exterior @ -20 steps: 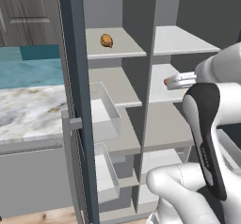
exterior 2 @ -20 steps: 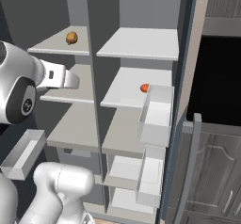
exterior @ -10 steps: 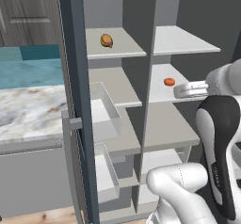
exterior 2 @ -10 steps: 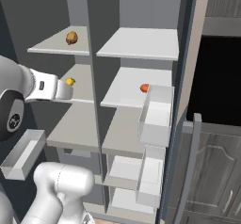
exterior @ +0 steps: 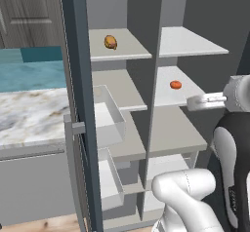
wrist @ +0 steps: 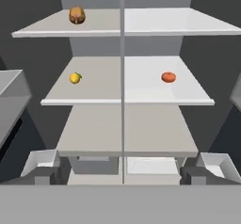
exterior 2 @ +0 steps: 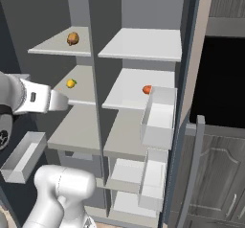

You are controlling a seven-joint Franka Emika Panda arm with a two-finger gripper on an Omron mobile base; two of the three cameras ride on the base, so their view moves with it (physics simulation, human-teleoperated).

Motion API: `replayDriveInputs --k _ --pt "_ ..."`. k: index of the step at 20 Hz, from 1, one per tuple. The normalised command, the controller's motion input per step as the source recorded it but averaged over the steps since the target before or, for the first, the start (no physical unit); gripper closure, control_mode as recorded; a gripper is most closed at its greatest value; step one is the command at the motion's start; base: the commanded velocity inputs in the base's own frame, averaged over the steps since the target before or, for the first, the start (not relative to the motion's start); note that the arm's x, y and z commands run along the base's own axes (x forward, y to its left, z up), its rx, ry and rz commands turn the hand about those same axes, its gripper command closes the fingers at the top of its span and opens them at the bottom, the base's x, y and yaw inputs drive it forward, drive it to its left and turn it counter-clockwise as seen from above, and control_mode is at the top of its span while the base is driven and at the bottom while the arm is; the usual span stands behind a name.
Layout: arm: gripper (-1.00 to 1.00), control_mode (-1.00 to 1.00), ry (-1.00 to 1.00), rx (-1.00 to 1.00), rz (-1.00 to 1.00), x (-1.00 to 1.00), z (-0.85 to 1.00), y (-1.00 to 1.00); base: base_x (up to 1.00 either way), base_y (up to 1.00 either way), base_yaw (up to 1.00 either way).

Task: There's a chicken drumstick in the fridge that needs to be moved to the freezer for freezing. Pick up the chicken drumstick from the fridge, place it on any shelf in the freezer, and close the fridge and freezer doors when done.

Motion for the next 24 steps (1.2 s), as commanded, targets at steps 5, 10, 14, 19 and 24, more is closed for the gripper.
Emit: replayDriveInputs --k 5,10,14,19,24 --pt "-1.0 -1.0 0.0 0.0 0.0 -0.57 0.0 -0.01 0.0 0.0 0.0" --pt "-1.0 -1.0 0.0 0.0 0.0 0.11 0.0 0.02 0.0 0.0 0.0" --pt "-1.0 -1.0 0.0 0.0 0.0 0.59 0.0 0.01 0.0 0.0 0.0" --pt "-1.0 -1.0 0.02 0.0 0.0 0.27 0.0 0.0 0.0 0.0 0.0" --pt "-1.0 -1.0 0.0 0.0 0.0 0.0 0.0 0.0 0.0 0.0 0.0"
